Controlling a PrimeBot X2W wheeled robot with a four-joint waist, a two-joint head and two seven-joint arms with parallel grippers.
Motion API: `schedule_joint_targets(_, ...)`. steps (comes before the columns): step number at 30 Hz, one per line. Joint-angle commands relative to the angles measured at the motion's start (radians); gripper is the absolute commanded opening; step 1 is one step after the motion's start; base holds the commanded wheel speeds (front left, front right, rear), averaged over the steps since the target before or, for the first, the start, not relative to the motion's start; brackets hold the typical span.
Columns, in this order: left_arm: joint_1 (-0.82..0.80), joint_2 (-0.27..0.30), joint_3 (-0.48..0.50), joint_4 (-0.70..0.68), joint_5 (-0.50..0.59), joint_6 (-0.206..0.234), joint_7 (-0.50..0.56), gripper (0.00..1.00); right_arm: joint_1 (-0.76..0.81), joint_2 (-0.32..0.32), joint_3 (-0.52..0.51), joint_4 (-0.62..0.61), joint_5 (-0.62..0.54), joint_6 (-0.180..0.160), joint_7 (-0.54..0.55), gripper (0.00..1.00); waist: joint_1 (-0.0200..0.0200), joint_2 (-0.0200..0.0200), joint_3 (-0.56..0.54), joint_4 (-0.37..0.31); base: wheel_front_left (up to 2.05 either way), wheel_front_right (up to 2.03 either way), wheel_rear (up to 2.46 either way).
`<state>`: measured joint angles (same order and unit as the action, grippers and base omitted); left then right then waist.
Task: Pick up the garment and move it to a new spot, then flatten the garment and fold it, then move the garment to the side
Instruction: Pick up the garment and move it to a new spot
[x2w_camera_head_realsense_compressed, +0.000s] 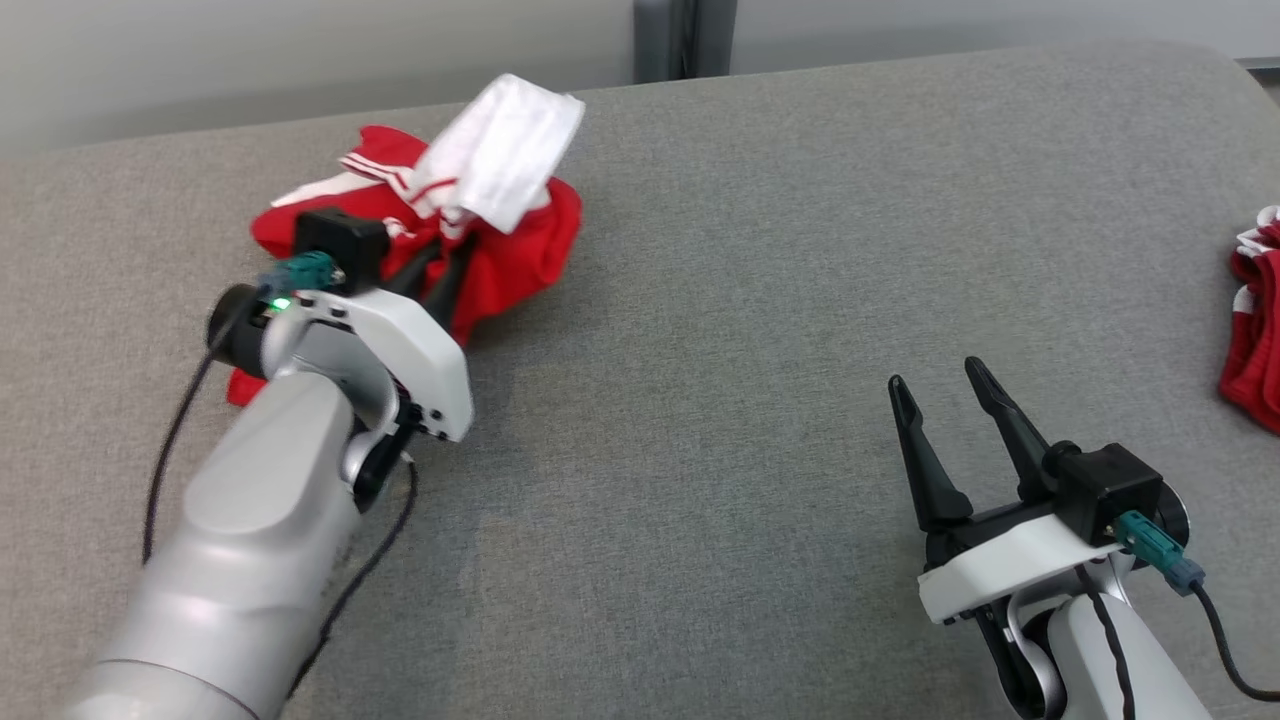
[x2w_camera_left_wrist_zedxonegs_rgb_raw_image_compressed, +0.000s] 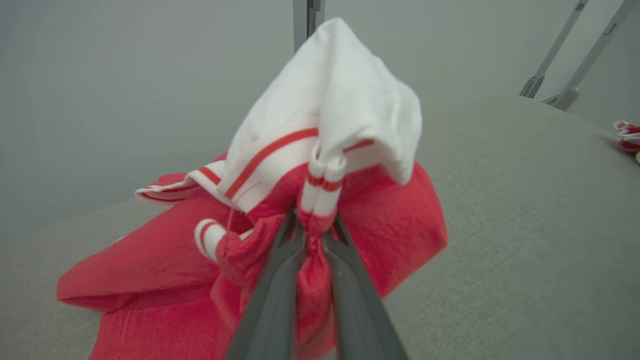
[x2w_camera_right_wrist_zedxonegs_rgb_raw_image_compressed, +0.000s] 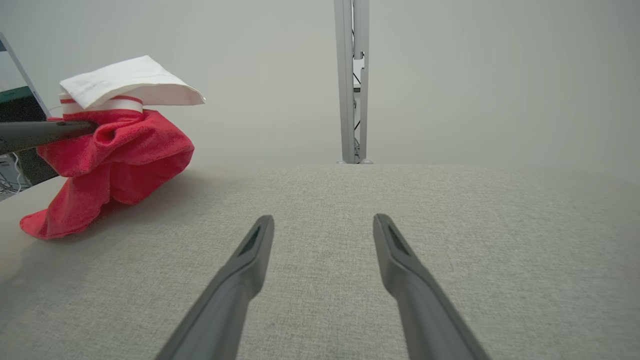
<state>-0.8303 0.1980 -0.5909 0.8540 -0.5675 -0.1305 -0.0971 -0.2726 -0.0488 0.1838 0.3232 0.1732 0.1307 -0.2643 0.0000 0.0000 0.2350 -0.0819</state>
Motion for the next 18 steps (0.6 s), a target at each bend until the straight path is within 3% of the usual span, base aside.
schedule_joint_targets(1,0.01,-0.01,-0.016,-0.001,-0.018,0.0,-0.011,0.0,0.012,-0.005,-0.005,0.001,0.004,0.0,0.0,1.0,0.0,0.0,-0.014,-0.016,0.0,0.0,0.0)
schedule_joint_targets(9,0.081,-0.094,-0.173,0.033,-0.035,0.0,-0.093,0.0,0.04,-0.005,-0.012,0.016,0.013,0.0,0.0,1.0,0.0,0.0,-0.055,-0.045,0.0,0.0,0.0)
schedule_joint_targets(14,0.145,-0.118,-0.203,0.065,-0.049,0.0,-0.146,0.0,0.056,-0.005,-0.015,0.023,0.016,0.0,0.0,1.0,0.0,0.0,-0.08,-0.043,0.0,0.0,0.0)
schedule_joint_targets(15,0.156,-0.121,-0.203,0.072,-0.048,0.001,-0.153,0.11,0.059,-0.005,-0.014,0.023,0.017,0.0,0.0,1.0,0.0,0.0,-0.084,-0.041,0.0,0.0,0.0)
schedule_joint_targets(16,0.166,-0.123,-0.197,0.077,-0.05,0.008,-0.16,0.48,0.061,-0.005,-0.014,0.024,0.018,0.0,0.0,1.0,0.0,0.0,-0.089,-0.039,0.0,0.0,0.0)
schedule_joint_targets(17,0.175,-0.123,-0.194,0.081,-0.042,0.018,-0.163,0.95,0.062,-0.005,-0.015,0.025,0.019,0.0,0.0,1.0,0.0,0.0,-0.093,-0.037,0.0,0.0,0.0)
schedule_joint_targets(18,0.19,-0.124,-0.181,0.083,-0.047,0.028,-0.166,1.0,0.065,-0.005,-0.015,0.026,0.02,0.0,0.0,1.0,0.0,0.0,-0.097,-0.035,0.0,0.0,0.0)
